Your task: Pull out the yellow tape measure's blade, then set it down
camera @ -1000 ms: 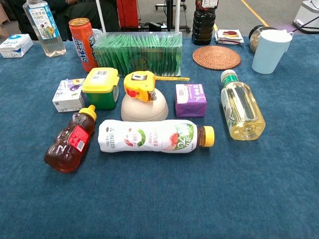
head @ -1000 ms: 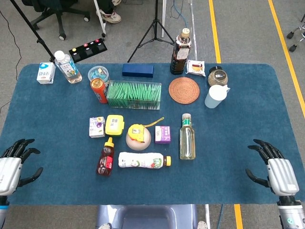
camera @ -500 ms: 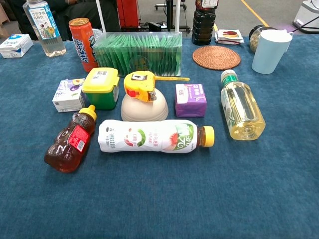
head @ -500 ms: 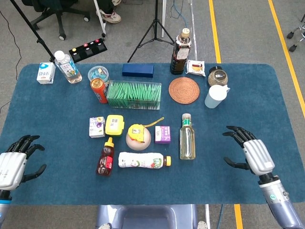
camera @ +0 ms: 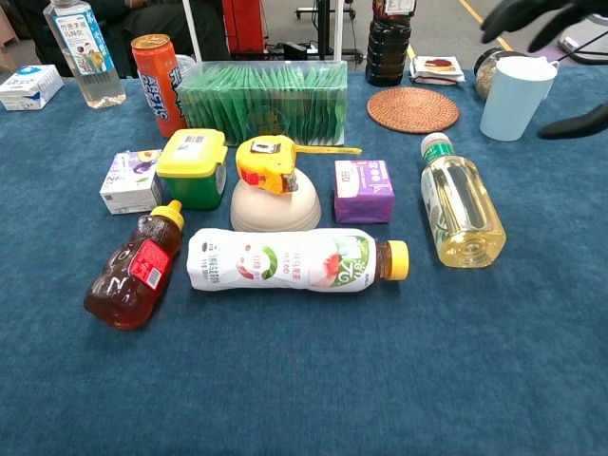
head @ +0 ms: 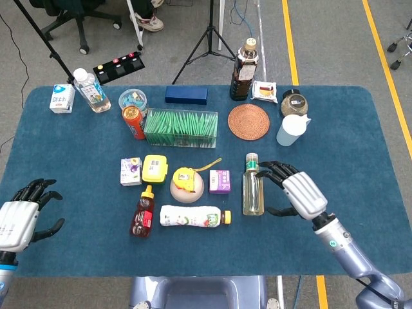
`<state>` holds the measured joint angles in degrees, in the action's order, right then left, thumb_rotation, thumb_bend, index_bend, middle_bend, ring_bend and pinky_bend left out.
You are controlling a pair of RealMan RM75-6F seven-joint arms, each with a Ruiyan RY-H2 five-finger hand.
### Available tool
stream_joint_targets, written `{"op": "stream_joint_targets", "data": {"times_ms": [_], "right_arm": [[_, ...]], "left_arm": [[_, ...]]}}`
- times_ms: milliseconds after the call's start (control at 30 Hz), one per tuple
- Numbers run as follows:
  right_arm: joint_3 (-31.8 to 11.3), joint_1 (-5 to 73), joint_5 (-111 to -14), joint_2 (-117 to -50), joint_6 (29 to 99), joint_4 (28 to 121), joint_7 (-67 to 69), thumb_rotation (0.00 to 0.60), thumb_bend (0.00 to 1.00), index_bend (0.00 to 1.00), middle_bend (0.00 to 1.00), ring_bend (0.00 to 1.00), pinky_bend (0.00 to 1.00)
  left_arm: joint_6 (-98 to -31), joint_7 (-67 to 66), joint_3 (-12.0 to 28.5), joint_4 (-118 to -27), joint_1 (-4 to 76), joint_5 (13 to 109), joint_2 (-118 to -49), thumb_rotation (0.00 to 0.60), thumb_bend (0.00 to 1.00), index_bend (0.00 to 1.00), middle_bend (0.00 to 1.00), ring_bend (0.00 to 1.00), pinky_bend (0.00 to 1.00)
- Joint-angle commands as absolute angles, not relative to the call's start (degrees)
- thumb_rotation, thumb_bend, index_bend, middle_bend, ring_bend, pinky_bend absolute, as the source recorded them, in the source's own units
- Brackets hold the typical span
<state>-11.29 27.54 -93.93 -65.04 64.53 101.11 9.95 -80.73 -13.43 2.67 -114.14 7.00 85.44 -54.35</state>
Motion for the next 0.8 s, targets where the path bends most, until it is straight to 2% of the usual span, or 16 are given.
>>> {"op": "stream_joint_targets", "data": {"times_ms": [33,533,800], "right_arm": [[-12.23,29.72,-93.48,-66.28,62.86,101.40,9.05,0.600,0.14,0.24,0.16,0.17,0.22],[-16.83,39.96,-85.39,-74.16,55.01,99.06,2.12,0.600,0.10,0.24,0.16,0.17,0.21],[-17.82,43.55,-80.50,-77.15,51.83,97.99,-1.81,0.600,0.10,0.22,0.15,0.16,0.21]], "left_arm": [[-80.78,-13.37,2.97,-114.12,7.23,85.34,-54.18,0.600,0.24,0.35,0.19,0.12,0.22],[-80.79,-12.60,4.06,-114.64,8.40,84.79,-52.84,0.600,0.24,0.35,0.19,0.12,0.22],[-80.80,-12.18,4.20,-114.72,8.62,84.49,-52.40,0.600,0.24,0.35,0.19,0.12,0.22]]}}
